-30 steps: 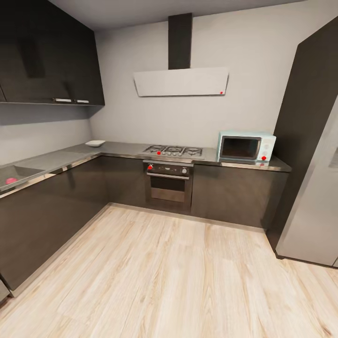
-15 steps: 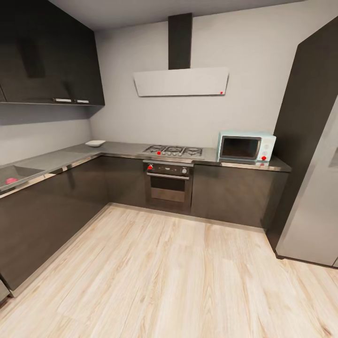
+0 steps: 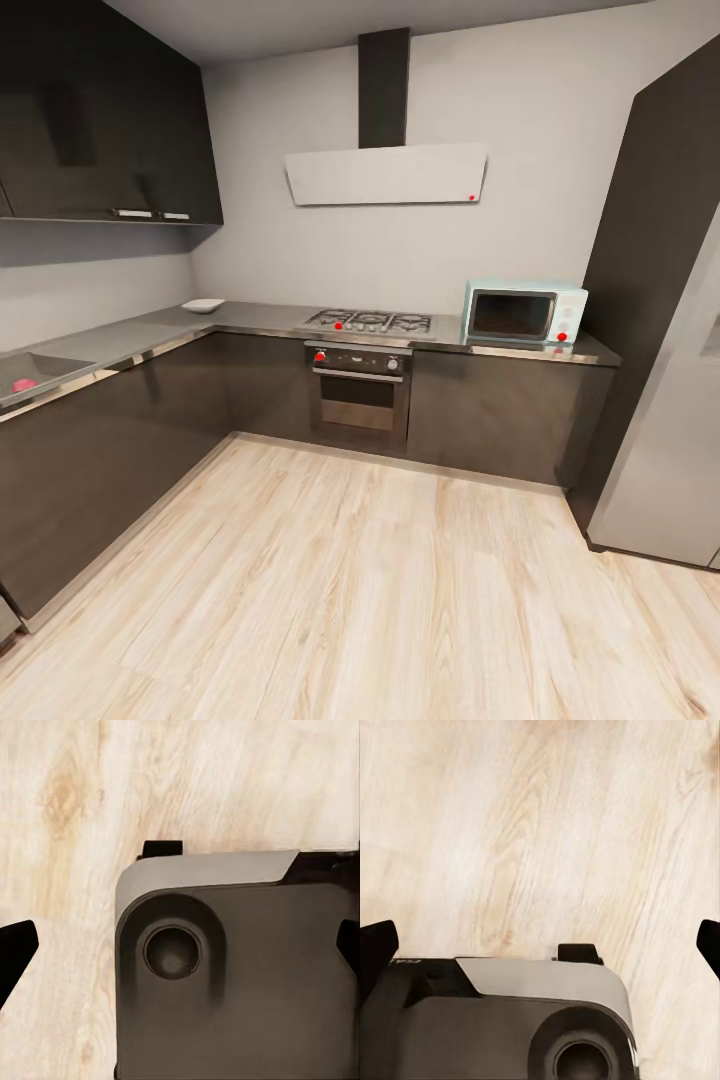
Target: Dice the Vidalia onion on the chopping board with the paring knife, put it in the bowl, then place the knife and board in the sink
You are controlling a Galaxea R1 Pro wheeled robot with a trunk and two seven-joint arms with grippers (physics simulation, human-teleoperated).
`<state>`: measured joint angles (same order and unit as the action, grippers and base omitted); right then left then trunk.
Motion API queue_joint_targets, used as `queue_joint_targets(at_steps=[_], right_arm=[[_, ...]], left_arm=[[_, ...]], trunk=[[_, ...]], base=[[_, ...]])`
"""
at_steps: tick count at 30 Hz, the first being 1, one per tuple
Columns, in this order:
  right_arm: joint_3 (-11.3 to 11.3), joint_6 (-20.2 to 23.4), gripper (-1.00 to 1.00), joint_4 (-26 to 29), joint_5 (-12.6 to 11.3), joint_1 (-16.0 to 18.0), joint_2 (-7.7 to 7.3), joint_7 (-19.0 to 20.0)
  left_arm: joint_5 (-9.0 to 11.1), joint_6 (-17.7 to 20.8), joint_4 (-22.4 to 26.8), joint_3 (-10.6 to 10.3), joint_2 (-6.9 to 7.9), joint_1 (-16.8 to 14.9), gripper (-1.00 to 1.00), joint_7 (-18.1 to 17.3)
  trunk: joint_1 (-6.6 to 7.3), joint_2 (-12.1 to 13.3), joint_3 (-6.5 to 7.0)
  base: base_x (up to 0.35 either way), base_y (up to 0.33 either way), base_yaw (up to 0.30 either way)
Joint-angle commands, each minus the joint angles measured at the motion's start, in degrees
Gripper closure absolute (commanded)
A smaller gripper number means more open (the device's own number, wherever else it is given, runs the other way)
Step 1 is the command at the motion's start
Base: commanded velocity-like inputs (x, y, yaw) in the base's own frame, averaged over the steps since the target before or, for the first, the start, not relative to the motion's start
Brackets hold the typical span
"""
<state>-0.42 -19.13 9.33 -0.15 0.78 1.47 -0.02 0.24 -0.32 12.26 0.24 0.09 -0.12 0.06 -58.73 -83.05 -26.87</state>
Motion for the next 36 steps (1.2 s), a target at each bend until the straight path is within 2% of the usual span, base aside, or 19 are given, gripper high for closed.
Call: queue_joint_targets(at_steps=[1, 7, 8, 10, 15, 20, 24, 32, 36], right_arm=[[-0.1, -0.2, -1.0, 1.0, 0.0, 0.0, 0.01, 0.0], [-0.1, -0.2, -1.0, 7.1, -0.1, 0.0, 0.06, -0.1], [-0.1, -0.1, -1.0, 10.2, -0.1, 0.0, 0.09, -0.1], [-0.1, 0.0, -1.0, 13.1, -0.1, 0.0, 0.1, -0.1], [-0.1, 0.1, -1.0, 19.7, 0.0, 0.0, 0.11, -0.1], [-0.1, -0.1, -1.0, 25.4, 0.1, 0.1, 0.08, -0.2], [0.0, -0.2, -1.0, 27.3, 0.1, 0.1, 0.03, -0.2], [0.2, -1.3, -1.0, 27.1, -0.1, 0.1, 0.18, -0.1], [0.1, -1.3, -1.0, 26.6, -0.1, 0.1, 0.16, -0.1]], left_arm=[[0.0, 0.0, 1.0, 0.0, 0.0, 0.0, -1.0, 0.0], [0.1, 0.0, 7.3, 0.1, -0.1, 0.0, -1.0, 0.0], [0.2, 0.0, 10.7, 0.1, -0.03, 0.0, -1.0, 0.0], [0.2, 0.0, 12.5, 0.1, -0.07, 0.0, -1.0, 0.0], [0.2, -0.4, 13.9, 0.1, -0.02, 0.0, -1.0, 0.0], [0.2, -3.9, 14.1, 0.1, 0.06, -0.2, -1.0, 0.0], [0.2, -5.0, 14.0, 0.1, 0.76, -0.3, -1.0, 0.0], [0.3, -5.4, 13.3, 0.5, 1.58, -0.3, -1.0, 0.0], [0.4, -5.5, 12.1, 0.9, 2.62, -0.3, -1.0, -0.3]], trunk=[[0.0, 0.0, -0.06], [0.0, 0.0, -0.06], [0.0, 0.0, -0.06], [0.0, 0.0, -0.06], [0.0, 0.0, -0.06], [0.0, 0.0, -0.06], [0.0, 0.0, -0.06], [0.0, 0.0, -0.06], [0.0, 0.0, -0.06]], base=[[0.0, 0.0, 0.0], [0.0, 0.0, 0.0], [0.0, 0.0, 0.0], [0.0, 0.0, 0.0], [0.0, 0.0, 0.0], [0.0, 0.0, 0.0], [0.0, 0.0, 0.0], [0.0, 0.0, 0.0], [0.0, 0.0, 0.018]])
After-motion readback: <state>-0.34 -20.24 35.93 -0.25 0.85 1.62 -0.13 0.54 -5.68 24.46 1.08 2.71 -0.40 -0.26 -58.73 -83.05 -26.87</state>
